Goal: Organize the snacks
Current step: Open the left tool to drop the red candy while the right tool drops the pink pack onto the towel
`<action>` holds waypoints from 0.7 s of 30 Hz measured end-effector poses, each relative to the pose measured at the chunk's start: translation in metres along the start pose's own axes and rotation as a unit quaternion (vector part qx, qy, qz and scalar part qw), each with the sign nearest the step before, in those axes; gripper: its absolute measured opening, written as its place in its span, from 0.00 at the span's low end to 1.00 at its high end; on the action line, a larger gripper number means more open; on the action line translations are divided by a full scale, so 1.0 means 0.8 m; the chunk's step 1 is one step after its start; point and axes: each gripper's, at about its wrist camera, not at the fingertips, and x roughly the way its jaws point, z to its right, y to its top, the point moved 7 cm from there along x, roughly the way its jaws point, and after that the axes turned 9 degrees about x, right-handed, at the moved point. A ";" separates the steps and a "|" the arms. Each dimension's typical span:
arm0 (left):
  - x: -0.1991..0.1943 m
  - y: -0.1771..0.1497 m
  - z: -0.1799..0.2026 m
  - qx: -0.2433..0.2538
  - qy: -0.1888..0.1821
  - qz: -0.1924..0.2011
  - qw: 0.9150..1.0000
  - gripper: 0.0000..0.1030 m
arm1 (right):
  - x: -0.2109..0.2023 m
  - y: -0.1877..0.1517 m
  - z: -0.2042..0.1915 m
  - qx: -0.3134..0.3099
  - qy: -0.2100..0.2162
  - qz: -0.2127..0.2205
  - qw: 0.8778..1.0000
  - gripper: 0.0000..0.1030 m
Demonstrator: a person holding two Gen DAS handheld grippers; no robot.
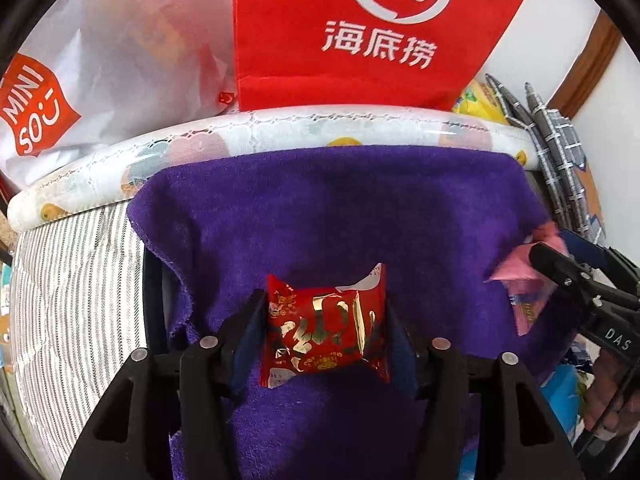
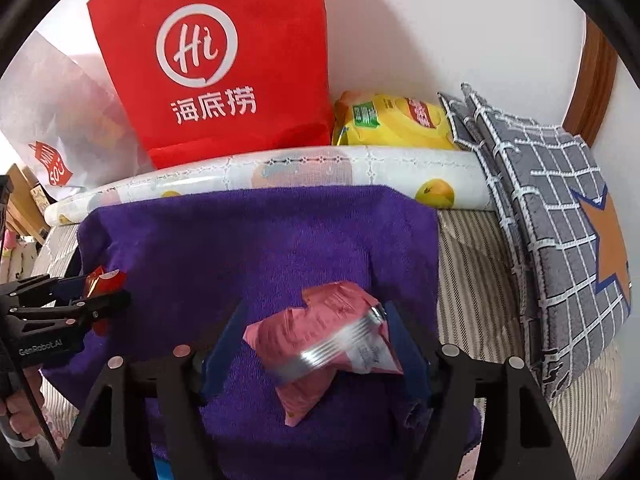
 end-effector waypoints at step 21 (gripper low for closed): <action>-0.097 0.020 0.016 0.024 0.020 0.101 0.994 0.76 | -0.130 -0.010 -0.003 0.005 0.014 0.131 0.991 0.72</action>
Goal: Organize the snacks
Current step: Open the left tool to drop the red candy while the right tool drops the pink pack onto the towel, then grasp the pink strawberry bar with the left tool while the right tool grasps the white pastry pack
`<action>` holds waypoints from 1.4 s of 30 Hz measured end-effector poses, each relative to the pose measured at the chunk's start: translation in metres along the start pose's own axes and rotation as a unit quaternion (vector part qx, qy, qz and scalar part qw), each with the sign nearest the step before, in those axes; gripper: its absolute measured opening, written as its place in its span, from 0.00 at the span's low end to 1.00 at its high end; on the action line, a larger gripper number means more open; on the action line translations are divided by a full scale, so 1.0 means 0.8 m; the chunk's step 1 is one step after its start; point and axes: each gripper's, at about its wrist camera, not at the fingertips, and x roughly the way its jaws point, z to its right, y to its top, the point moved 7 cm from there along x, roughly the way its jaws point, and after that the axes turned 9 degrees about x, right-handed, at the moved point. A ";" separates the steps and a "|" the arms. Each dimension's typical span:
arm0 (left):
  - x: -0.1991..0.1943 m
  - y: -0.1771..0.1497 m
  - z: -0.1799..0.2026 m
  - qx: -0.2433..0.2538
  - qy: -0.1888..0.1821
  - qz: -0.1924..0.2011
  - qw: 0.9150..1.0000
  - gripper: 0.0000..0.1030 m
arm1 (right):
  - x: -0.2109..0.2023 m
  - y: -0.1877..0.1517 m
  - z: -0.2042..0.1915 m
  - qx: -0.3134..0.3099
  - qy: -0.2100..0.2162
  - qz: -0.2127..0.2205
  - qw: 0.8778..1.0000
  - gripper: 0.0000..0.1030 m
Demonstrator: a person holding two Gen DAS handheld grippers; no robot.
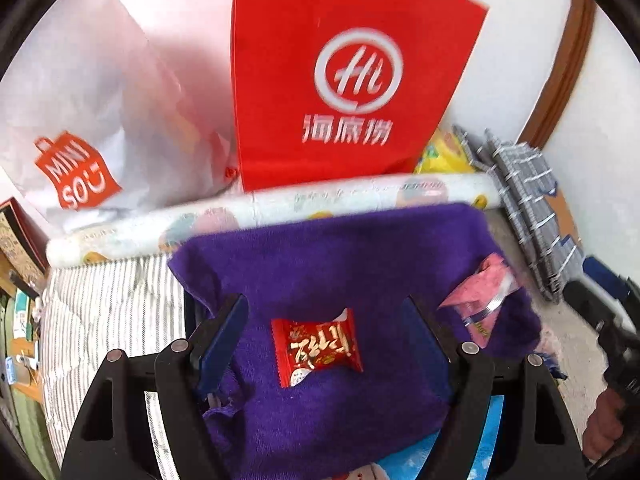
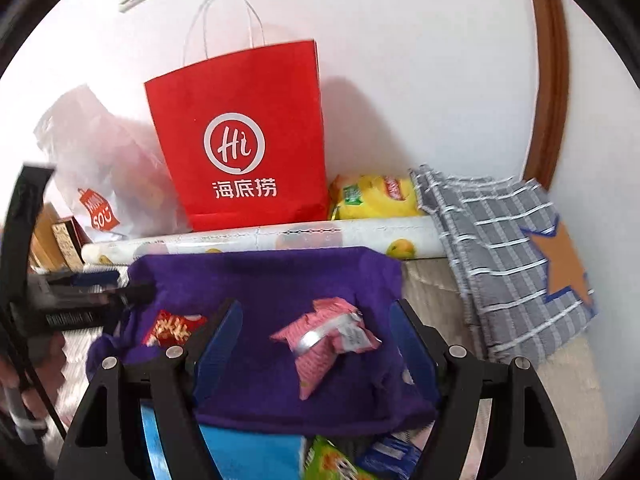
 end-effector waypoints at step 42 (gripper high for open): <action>-0.061 -0.187 -0.029 -0.045 0.022 -0.052 0.997 0.76 | 0.021 -0.144 0.179 0.069 -0.066 -0.099 0.990 0.50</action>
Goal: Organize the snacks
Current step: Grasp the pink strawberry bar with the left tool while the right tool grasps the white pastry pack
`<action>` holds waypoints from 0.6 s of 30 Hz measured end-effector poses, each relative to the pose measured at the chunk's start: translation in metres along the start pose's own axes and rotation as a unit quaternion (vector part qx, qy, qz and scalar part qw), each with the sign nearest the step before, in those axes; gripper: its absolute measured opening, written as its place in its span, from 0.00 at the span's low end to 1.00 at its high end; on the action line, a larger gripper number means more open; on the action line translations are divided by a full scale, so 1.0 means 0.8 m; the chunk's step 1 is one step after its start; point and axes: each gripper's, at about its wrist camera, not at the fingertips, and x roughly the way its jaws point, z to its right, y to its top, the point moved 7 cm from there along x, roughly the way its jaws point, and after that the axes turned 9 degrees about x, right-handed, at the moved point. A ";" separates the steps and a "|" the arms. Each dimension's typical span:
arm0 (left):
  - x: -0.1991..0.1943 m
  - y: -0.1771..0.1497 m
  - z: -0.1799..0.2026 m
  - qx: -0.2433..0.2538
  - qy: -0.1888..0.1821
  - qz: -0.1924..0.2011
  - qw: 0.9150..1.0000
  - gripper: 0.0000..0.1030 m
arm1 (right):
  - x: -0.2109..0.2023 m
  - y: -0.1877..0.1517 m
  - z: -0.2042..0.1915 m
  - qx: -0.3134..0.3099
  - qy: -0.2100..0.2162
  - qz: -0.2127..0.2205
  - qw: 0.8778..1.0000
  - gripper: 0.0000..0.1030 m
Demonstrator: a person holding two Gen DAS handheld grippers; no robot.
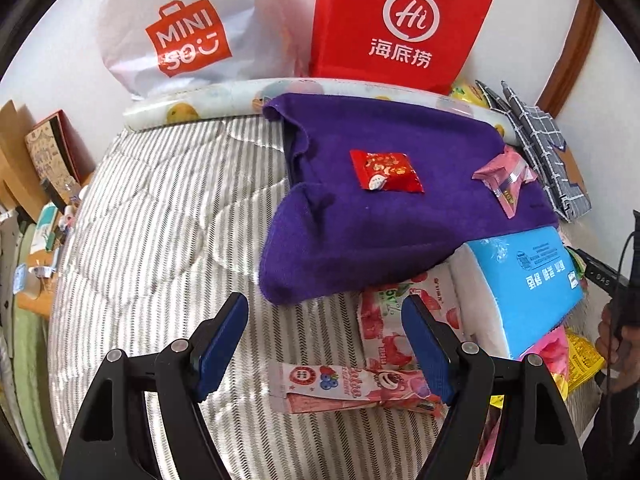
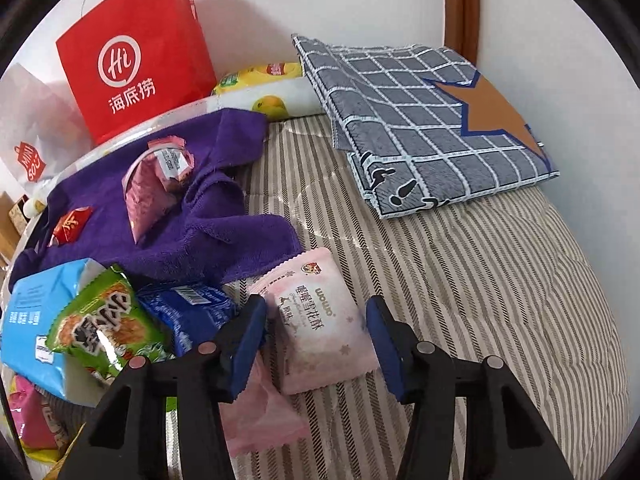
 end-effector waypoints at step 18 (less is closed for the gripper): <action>0.027 -0.043 0.040 0.004 -0.047 -0.035 0.998 0.76 | -0.021 -0.011 0.001 -0.004 -0.003 0.012 1.000 0.31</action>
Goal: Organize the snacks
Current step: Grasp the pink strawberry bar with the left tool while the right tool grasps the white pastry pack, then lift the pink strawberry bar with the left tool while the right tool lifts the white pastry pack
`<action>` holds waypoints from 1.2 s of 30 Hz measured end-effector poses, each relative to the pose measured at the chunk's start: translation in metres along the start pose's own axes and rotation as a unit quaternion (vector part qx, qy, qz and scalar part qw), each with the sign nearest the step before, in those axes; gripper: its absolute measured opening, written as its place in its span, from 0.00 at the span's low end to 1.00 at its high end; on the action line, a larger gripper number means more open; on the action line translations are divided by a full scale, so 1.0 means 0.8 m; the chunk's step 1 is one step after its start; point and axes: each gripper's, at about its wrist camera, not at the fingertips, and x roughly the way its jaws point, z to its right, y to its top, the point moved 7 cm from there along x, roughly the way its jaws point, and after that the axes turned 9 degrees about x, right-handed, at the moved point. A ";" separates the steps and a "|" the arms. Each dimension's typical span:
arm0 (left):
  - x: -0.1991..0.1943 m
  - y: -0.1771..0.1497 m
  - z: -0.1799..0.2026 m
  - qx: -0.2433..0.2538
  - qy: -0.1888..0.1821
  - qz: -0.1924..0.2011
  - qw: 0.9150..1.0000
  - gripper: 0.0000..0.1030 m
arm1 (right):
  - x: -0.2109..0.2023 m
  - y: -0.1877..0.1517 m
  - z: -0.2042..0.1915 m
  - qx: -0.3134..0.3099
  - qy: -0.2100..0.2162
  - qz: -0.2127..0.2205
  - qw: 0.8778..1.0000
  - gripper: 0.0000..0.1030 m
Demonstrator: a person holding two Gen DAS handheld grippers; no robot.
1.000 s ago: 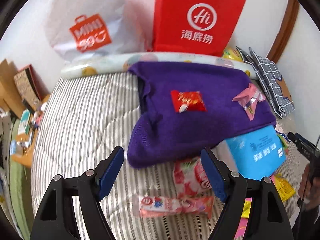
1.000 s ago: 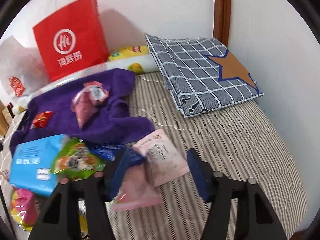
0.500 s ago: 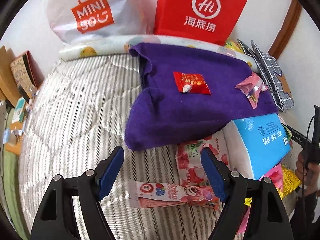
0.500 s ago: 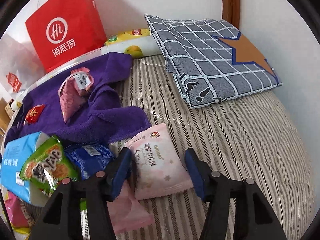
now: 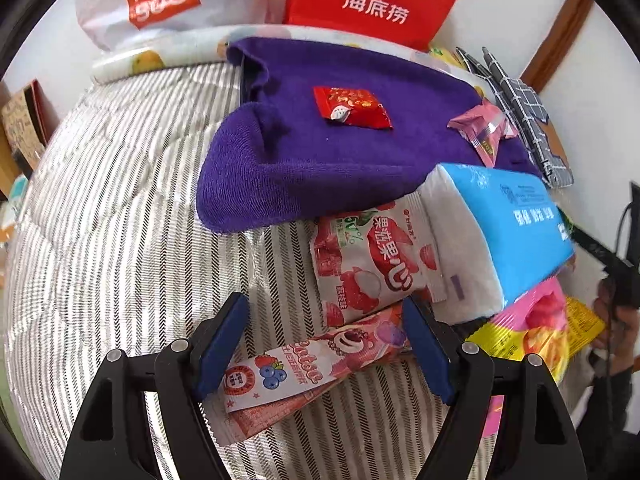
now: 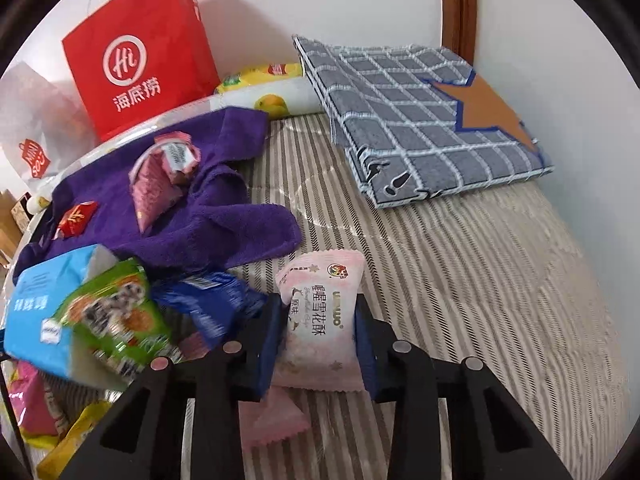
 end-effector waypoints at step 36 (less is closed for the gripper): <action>-0.043 -0.066 0.012 0.104 -0.003 0.076 0.992 0.23 | -0.144 0.020 -0.206 0.051 0.021 0.072 0.996 0.31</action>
